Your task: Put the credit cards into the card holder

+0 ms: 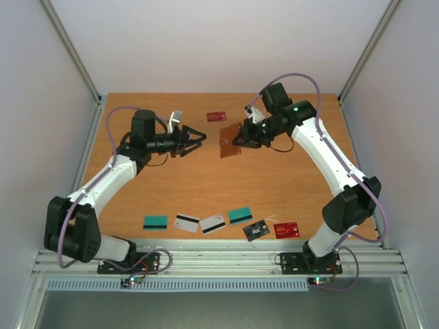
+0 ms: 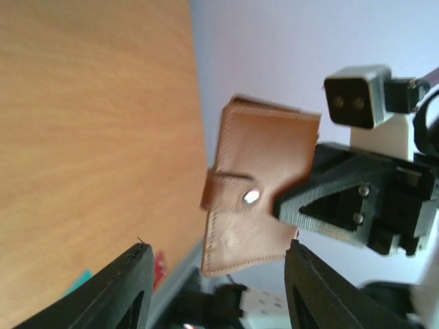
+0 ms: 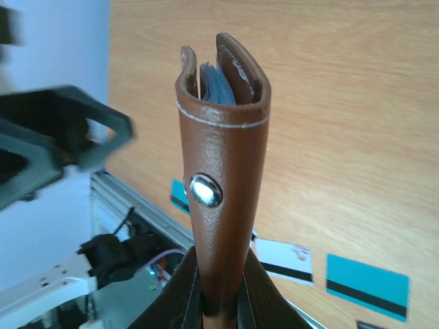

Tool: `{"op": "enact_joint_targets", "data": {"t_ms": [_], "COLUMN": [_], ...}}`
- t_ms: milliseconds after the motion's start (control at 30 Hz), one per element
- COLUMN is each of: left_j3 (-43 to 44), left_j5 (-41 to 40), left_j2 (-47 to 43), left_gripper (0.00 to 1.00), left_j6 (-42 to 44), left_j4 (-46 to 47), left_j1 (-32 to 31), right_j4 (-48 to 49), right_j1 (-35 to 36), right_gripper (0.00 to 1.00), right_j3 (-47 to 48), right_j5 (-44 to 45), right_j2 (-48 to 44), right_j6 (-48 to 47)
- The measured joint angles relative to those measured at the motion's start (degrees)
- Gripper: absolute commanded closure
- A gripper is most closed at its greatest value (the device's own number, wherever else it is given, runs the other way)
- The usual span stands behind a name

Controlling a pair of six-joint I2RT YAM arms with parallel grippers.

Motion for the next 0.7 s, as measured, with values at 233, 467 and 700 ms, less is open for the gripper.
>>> {"op": "enact_joint_targets", "data": {"t_ms": [233, 467, 700], "left_j3": [14.7, 17.7, 20.5], "left_j5": [-17.4, -25.2, -28.3], "left_j2": [-2.3, -0.2, 0.8], "left_gripper": [0.52, 0.51, 0.50], "left_j6": [25.9, 31.4, 33.3], "left_j4": [-32.5, -42.0, -44.9], "left_j1": [-5.8, -12.9, -15.5], "right_j4": [-6.0, -6.5, -6.6], "right_j1": [4.0, 5.6, 6.4], "right_gripper": [0.99, 0.99, 0.99], "right_j3": [2.2, 5.3, 6.5], "right_j5": [9.9, 11.3, 11.2], "right_j2": [0.1, 0.1, 0.2], "right_j6": [0.5, 3.1, 4.1]}}
